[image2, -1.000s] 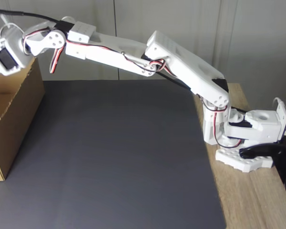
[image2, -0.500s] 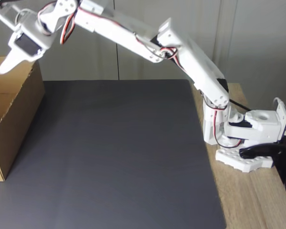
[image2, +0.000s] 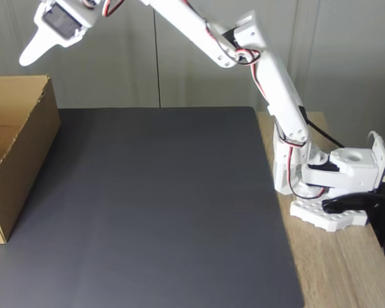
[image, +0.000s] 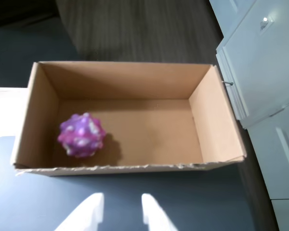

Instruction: Grasp a ball and put it in the box.

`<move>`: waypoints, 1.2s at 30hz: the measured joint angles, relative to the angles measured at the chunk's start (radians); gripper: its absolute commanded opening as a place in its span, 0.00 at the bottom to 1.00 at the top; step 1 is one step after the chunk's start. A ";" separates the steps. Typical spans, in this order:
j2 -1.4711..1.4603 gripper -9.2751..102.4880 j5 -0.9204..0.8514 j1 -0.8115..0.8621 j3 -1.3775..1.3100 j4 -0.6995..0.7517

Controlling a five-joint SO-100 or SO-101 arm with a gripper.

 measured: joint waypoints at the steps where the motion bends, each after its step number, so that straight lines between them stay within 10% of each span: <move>1: 0.015 0.18 0.000 0.000 0.000 0.002; 36: 1.054 0.17 0.009 -0.037 1.493 -0.423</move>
